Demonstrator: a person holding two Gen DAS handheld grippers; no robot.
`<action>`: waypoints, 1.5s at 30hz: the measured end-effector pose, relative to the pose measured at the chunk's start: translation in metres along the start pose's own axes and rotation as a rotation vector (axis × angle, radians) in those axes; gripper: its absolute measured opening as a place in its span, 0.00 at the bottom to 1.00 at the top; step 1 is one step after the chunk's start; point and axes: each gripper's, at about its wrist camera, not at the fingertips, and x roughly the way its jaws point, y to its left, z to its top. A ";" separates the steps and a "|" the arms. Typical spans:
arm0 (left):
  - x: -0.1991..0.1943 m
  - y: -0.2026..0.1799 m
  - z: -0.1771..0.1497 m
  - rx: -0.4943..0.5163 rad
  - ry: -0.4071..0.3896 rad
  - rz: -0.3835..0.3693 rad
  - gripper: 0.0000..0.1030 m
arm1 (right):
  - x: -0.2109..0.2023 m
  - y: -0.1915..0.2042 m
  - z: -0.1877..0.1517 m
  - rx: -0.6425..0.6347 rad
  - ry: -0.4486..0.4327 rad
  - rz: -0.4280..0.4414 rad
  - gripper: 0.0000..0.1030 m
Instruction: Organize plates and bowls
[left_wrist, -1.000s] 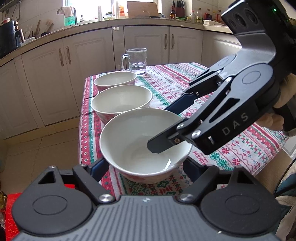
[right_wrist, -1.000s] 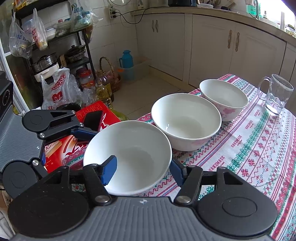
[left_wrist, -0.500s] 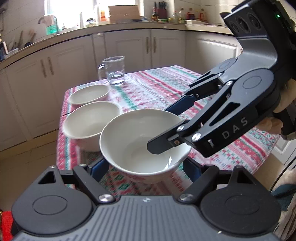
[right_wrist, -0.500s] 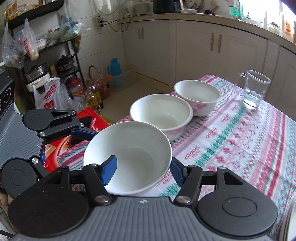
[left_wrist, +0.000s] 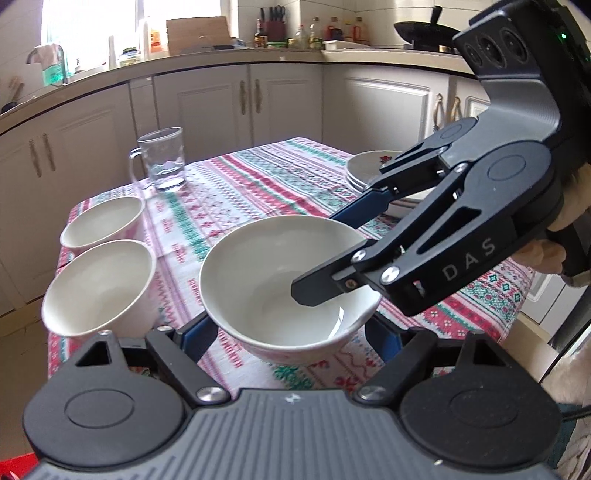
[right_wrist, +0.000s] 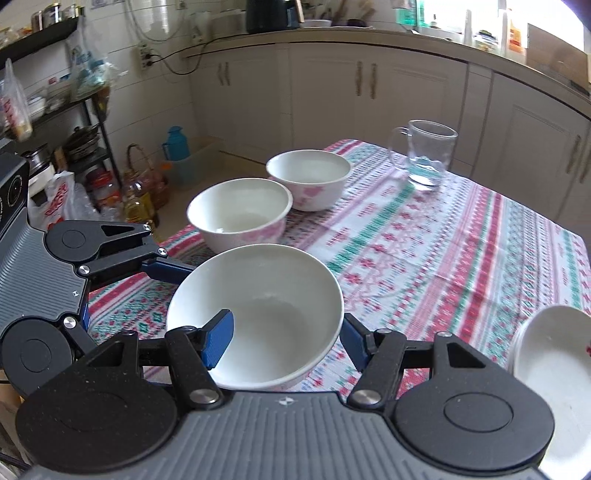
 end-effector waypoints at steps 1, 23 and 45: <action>0.002 -0.001 0.001 0.003 0.002 -0.004 0.84 | -0.001 -0.002 -0.001 0.006 -0.001 -0.004 0.67; 0.027 -0.007 0.005 0.010 0.033 -0.038 0.84 | 0.003 -0.022 -0.013 0.057 0.026 -0.029 0.67; -0.015 0.014 -0.006 -0.053 -0.040 0.070 0.98 | -0.012 -0.007 -0.003 0.016 -0.068 -0.021 1.00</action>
